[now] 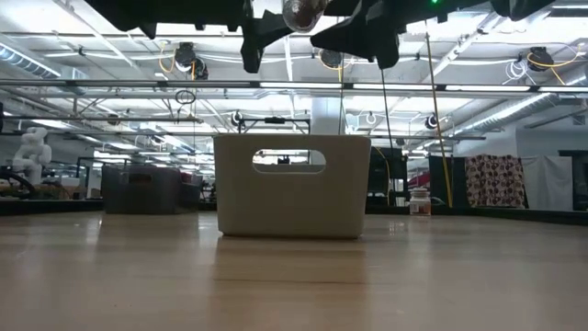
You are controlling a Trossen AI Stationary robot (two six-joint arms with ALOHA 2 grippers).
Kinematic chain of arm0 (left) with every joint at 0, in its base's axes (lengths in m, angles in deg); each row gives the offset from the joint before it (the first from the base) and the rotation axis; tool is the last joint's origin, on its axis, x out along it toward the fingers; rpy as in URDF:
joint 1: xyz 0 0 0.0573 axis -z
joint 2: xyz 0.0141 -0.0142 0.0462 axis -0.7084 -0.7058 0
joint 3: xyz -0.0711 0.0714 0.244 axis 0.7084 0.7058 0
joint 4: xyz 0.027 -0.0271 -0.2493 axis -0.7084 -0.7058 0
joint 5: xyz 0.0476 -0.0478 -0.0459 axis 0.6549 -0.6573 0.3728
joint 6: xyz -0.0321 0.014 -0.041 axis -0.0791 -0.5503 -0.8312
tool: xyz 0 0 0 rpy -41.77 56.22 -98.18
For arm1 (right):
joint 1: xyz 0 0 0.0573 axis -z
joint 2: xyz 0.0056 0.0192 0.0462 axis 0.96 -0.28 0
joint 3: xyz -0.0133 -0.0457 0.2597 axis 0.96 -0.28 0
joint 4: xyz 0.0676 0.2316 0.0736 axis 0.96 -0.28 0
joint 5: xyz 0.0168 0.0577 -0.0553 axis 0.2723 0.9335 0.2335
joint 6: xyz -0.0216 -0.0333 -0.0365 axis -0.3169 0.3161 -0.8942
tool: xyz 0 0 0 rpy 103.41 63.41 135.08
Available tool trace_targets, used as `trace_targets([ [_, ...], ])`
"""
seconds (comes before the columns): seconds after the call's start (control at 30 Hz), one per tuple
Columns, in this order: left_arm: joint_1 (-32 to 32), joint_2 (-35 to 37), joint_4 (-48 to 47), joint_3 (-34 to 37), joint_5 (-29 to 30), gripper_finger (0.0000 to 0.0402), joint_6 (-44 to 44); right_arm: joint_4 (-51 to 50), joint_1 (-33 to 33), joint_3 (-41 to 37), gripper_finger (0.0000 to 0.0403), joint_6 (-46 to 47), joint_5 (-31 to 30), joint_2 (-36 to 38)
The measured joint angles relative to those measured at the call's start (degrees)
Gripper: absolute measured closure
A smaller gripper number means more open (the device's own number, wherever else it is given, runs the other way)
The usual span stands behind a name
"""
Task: Sort spices by type
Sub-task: Put the brown seasoning bottle into the gray bin
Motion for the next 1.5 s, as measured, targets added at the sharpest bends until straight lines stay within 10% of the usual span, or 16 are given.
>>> trace_targets([
  [1.1, -0.44, -0.02, 4.77, -0.04, 3.85, 0.0198, 0.29, 8.87, -1.53, 0.01, 0.0048, -1.50, 3.31, -0.10],
  [1.5, -0.42, -0.02, 4.73, -0.04, 3.84, 0.0198, -0.02, 10.11, -1.51, -0.02, 0.0106, -1.48, 6.32, -0.10],
])
